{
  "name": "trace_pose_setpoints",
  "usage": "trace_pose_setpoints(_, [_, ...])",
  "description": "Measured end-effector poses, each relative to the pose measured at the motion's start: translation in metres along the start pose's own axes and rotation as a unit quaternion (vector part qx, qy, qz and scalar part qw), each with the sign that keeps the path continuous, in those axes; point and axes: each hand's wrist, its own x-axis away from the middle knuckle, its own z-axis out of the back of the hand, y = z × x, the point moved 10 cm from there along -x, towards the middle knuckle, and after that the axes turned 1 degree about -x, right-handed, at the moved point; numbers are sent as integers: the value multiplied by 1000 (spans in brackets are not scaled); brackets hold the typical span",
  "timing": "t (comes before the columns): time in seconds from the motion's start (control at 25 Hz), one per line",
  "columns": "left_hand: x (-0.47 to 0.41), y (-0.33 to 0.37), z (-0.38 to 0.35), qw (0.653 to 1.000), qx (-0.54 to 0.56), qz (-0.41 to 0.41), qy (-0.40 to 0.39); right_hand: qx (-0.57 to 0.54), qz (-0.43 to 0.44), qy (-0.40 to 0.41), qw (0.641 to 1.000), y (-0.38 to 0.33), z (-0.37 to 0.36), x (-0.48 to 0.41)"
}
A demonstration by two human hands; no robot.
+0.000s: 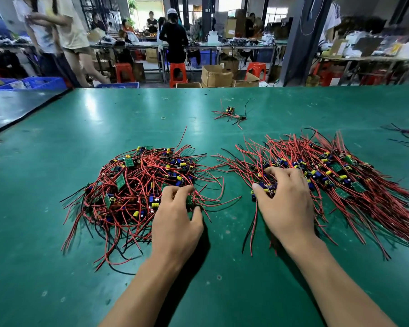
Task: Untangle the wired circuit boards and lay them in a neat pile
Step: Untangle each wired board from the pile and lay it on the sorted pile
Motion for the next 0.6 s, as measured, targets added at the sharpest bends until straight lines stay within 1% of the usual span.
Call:
trace_pose_setpoints(0.08, [1, -6, -11, 999, -23, 15, -38, -42, 63, -16, 997, -24, -6, 9])
trace_pose_setpoints(0.16, [0, -8, -13, 999, -20, 12, -41, -92, 123, -76, 985, -47, -21, 22])
trace_pose_setpoints(0.24, [-3, -8, -11, 999, -20, -7, -40, -97, 153, -130, 975, -56, -36, 33])
trace_pose_setpoints(0.28, [-4, -6, -10, 999, -18, -20, -34, -91, 154, -148, 973, -55, -40, 34])
trace_pose_setpoints(0.36, [-4, -2, 0, 999, 2, -43, 4, -77, 146, -164, 972, -48, -44, 31])
trace_pose_setpoints(0.44, [-2, 4, 15, 995, 46, -52, 71, -95, 125, -156, 975, -43, -40, 26])
trace_pose_setpoints(0.52, [2, 5, 31, 983, 111, -36, 142, -183, 53, -128, 973, -34, -32, 21])
trace_pose_setpoints(0.6, [5, 4, 40, 968, 176, -4, 180, -281, -36, -111, 953, -22, -32, 18])
